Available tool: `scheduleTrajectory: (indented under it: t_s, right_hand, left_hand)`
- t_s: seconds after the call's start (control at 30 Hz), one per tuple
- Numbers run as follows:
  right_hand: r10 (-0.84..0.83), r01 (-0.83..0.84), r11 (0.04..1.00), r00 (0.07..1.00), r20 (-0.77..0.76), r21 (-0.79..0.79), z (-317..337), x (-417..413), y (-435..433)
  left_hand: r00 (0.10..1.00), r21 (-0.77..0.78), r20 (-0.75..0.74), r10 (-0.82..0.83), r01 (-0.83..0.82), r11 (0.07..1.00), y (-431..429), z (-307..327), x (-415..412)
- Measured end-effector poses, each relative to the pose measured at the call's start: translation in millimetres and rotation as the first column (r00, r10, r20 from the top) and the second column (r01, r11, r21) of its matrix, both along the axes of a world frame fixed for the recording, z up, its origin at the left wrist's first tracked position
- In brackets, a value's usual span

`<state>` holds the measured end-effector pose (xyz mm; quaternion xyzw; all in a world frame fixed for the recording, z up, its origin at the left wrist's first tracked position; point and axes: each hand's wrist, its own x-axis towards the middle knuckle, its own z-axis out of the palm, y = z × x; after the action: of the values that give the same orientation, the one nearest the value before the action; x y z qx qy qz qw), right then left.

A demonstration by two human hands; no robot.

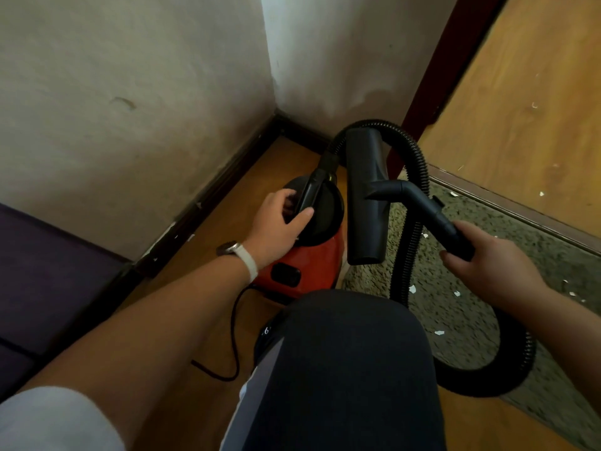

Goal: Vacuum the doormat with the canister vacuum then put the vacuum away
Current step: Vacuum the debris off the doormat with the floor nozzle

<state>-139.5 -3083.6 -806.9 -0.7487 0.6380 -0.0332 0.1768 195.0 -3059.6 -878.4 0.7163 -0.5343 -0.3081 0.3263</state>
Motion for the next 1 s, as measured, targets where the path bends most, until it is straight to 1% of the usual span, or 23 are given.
scheduleTrajectory:
  t_s: [0.07,0.1,0.13,0.17,0.23,0.27,0.3,0.37,0.43,0.57,0.77,0.9,1.0]
  right_hand:
    - [-0.007,0.007,1.000,1.000,0.014,-0.004,2,-1,-1]
    - [-0.006,0.006,1.000,1.000,0.017,-0.003,3,0,-3]
    - [-0.003,0.003,1.000,1.000,0.016,0.001,4,1,-4]
    - [0.002,-0.002,1.000,1.000,0.015,0.006,5,2,-5]
    - [0.018,-0.018,1.000,1.000,0.018,0.011,7,4,-7]
    - [0.030,-0.031,0.999,0.999,0.024,0.012,7,5,-7]
    - [0.044,-0.045,0.999,0.999,0.032,0.014,6,6,-8]
    - [0.064,-0.065,0.998,0.997,0.040,0.016,3,8,-8]
    - [0.075,-0.076,0.997,0.996,0.038,0.021,-1,10,-10]
    - [0.084,-0.085,0.996,0.996,0.037,0.039,-7,10,-11]
    - [0.092,-0.094,0.995,0.995,0.039,0.040,-16,12,-12]
    - [0.082,-0.085,0.995,0.995,0.059,0.044,-22,16,-8]
    - [0.077,-0.081,0.996,0.994,0.078,0.046,-21,18,-3]
  left_hand:
    - [0.970,0.016,0.194,-0.149,0.148,0.989,18,-7,19]
    - [0.926,0.067,0.286,-0.247,0.238,0.969,23,-9,28]
    - [0.861,0.135,0.374,-0.344,0.317,0.939,28,-9,36]
    - [0.776,0.199,0.462,-0.429,0.381,0.903,29,-10,42]
    - [0.559,0.290,0.623,-0.548,0.486,0.825,25,-12,47]
    - [0.466,0.317,0.672,-0.576,0.523,0.792,21,-13,46]
    - [0.398,0.332,0.704,-0.588,0.548,0.768,17,-14,45]
    - [0.325,0.349,0.738,-0.591,0.567,0.747,10,-14,43]
    - [0.302,0.365,0.739,-0.602,0.572,0.735,4,-12,42]
    - [0.278,0.438,0.693,-0.665,0.570,0.695,-5,-11,44]
    - [0.301,0.428,0.694,-0.654,0.558,0.711,-4,-20,44]
    - [0.287,0.436,0.707,-0.646,0.543,0.718,0,-21,43]
    - [0.317,0.434,0.692,-0.649,0.535,0.725,1,-18,42]
